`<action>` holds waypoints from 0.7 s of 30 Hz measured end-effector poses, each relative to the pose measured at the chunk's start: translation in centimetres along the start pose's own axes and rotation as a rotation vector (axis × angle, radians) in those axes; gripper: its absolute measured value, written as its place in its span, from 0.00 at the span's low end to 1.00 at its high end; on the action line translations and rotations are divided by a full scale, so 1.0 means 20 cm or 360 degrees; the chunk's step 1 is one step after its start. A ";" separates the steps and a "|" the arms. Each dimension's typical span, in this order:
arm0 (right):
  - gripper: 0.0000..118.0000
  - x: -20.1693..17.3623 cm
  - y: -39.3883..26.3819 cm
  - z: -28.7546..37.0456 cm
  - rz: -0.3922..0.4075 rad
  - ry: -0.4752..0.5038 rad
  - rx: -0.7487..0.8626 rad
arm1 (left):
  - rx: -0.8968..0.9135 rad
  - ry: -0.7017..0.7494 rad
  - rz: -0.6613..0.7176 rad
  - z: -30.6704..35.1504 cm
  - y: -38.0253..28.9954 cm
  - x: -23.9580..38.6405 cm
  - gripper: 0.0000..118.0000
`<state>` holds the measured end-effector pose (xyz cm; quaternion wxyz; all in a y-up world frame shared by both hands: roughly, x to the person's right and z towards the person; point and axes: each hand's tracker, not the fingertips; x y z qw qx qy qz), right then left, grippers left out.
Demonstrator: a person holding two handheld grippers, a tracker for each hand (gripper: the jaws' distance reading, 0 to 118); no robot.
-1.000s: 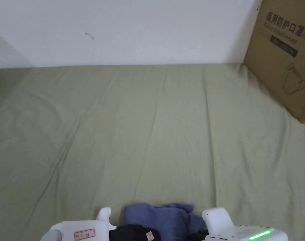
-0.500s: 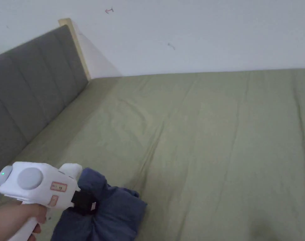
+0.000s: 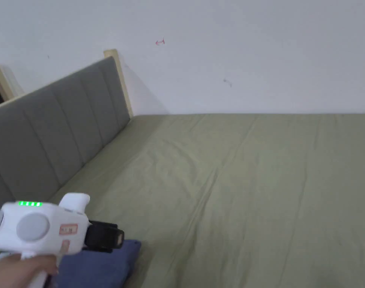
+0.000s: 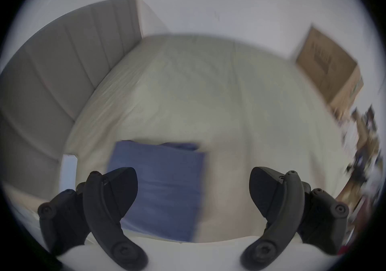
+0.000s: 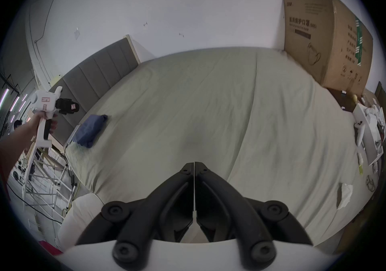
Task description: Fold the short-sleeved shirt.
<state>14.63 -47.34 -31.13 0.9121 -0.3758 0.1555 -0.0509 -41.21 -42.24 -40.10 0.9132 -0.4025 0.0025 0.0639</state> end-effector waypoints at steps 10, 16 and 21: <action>0.00 -0.09 0.09 0.43 0.0073 -0.0101 0.0473 | 0.0770 -0.0334 -0.0076 0.55 -0.45 0.91 0.00; 0.00 -0.11 0.07 0.76 0.0051 -0.0196 0.1006 | 0.1298 -0.0253 -0.0219 0.83 -0.61 1.20 0.00; 0.00 -0.16 0.00 0.87 0.0114 -0.0352 0.1347 | 0.1592 -0.0068 -0.0230 0.93 -0.69 1.31 0.00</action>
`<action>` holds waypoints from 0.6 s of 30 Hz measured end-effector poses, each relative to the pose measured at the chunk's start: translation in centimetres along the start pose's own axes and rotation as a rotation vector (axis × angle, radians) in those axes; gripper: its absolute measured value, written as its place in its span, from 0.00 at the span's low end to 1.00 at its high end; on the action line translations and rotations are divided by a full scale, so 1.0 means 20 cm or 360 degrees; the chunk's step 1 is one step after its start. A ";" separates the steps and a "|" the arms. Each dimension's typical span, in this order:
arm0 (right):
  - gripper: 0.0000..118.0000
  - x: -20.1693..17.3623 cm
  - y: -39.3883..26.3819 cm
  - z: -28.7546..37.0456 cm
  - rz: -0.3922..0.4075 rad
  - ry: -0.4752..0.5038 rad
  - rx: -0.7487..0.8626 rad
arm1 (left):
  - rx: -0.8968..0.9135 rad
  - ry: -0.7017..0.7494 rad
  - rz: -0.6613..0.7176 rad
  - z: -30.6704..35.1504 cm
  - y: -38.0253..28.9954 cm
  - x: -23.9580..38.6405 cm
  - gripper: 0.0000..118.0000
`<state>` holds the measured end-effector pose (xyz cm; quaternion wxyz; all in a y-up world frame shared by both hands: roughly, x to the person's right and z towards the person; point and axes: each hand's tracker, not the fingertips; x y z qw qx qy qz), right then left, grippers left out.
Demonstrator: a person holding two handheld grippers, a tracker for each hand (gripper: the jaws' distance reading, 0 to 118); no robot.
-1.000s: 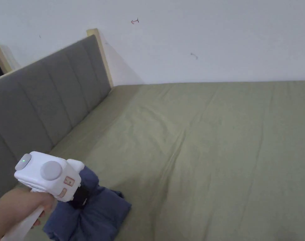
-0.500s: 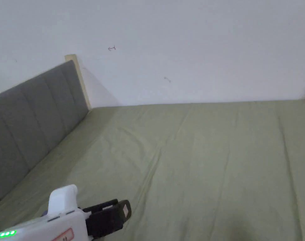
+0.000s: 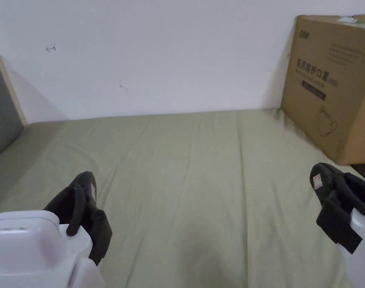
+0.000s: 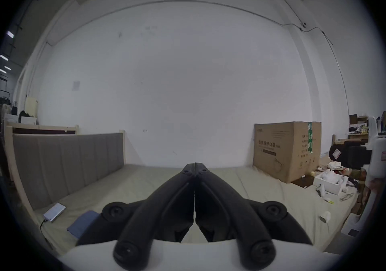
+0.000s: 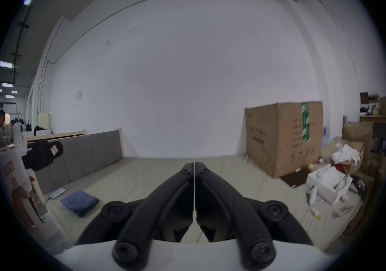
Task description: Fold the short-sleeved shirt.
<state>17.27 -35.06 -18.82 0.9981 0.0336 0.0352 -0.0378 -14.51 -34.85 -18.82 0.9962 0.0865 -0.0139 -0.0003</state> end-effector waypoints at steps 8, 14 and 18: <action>0.01 -0.08 -0.10 0.05 0.0137 -0.0104 0.0022 | 0.0001 0.0048 -0.0132 0.03 -0.04 0.05 0.00; 1.00 -0.11 -0.09 0.08 0.0155 -0.0091 0.0088 | 0.0036 0.0069 -0.0229 0.09 -0.03 0.06 0.99; 1.00 -0.20 -0.06 0.10 0.0264 -0.0037 0.0086 | 0.0053 -0.0006 -0.0241 0.08 0.00 0.08 1.00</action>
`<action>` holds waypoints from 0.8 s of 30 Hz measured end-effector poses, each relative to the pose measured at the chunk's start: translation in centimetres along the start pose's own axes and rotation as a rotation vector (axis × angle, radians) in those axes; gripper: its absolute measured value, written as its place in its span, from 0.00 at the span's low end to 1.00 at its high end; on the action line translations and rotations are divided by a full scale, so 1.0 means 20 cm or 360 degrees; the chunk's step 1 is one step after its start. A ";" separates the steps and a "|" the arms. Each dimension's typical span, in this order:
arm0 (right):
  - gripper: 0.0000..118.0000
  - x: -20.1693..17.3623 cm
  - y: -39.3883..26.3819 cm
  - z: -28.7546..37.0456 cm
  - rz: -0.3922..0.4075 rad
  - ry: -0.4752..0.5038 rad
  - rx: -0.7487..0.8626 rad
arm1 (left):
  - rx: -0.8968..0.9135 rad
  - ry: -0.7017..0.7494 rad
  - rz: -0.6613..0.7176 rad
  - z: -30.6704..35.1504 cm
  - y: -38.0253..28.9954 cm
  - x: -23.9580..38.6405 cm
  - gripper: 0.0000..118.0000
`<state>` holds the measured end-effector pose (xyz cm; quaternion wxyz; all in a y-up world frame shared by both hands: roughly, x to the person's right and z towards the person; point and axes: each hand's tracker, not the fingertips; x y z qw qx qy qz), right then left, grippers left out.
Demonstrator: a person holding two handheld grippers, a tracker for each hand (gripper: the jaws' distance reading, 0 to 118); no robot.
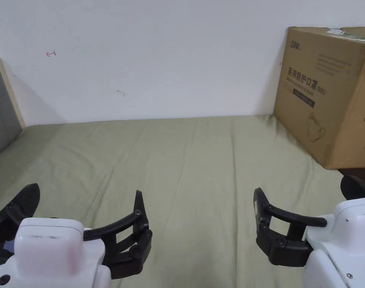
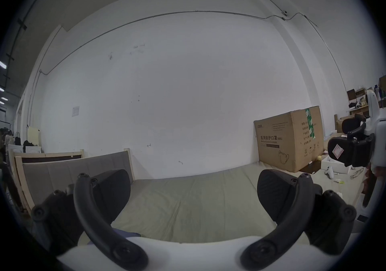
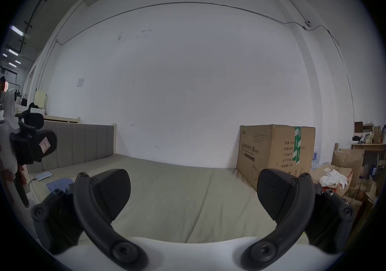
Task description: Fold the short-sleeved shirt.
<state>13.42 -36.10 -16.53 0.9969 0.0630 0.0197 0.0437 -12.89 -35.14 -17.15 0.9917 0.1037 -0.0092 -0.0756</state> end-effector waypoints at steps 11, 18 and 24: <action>1.00 0.00 0.00 -0.01 -0.0034 0.0027 -0.0032 | -0.0110 -0.0076 0.0186 0.00 0.00 -0.07 1.00; 1.00 -0.01 -0.01 -0.03 -0.0020 0.0062 -0.0122 | -0.0165 -0.0050 0.0300 -0.02 0.00 -0.12 1.00; 1.00 -0.01 -0.03 -0.04 -0.0022 0.0076 -0.0162 | -0.0265 0.0041 0.0372 -0.06 0.01 -0.13 1.00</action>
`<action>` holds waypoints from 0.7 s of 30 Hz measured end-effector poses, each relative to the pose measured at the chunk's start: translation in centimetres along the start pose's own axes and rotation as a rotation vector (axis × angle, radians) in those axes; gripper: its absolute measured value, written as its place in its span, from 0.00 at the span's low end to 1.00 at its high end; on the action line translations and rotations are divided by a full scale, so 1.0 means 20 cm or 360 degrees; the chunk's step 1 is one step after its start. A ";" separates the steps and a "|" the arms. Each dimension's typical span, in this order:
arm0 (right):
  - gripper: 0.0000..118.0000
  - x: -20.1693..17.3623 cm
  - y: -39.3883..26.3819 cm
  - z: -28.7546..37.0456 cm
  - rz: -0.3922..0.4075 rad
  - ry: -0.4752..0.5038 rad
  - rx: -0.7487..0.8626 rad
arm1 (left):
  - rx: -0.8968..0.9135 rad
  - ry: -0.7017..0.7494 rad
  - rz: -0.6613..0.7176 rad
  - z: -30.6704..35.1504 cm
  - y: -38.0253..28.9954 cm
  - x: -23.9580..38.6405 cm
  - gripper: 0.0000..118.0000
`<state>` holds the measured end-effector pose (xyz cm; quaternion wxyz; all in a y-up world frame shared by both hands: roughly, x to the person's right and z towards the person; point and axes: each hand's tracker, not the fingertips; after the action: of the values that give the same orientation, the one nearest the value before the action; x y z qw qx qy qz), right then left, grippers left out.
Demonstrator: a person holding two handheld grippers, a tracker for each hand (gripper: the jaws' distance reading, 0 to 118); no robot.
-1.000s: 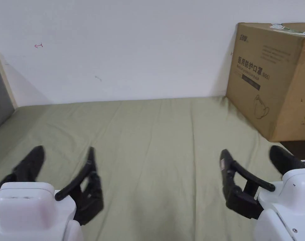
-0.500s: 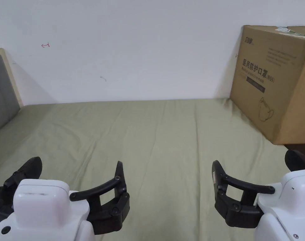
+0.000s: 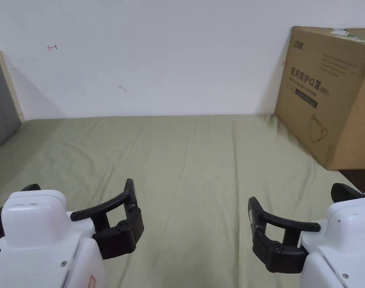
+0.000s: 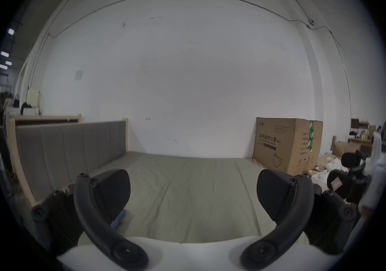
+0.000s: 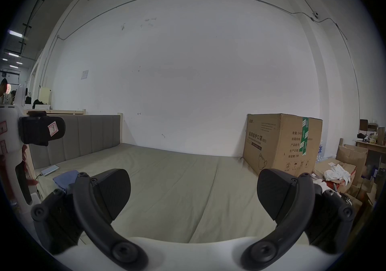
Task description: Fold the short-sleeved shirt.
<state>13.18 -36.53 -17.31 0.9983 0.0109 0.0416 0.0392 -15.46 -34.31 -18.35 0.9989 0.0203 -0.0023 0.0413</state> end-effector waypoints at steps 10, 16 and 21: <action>1.00 0.02 -0.03 -0.04 -0.0055 0.0000 -0.0112 | -0.0177 0.0078 0.0119 -0.04 0.04 0.04 1.00; 1.00 0.02 -0.04 -0.05 -0.0041 0.0008 -0.0130 | -0.0222 0.0183 -0.0066 -0.06 0.04 0.11 1.00; 1.00 0.02 -0.05 -0.06 -0.0064 0.0006 -0.0153 | -0.0258 0.0172 -0.0032 -0.07 0.04 0.13 1.00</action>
<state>13.64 -37.44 -18.50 0.9982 -0.0380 0.0416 0.0212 -12.96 -33.32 -19.68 0.9963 -0.0628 0.0483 0.0321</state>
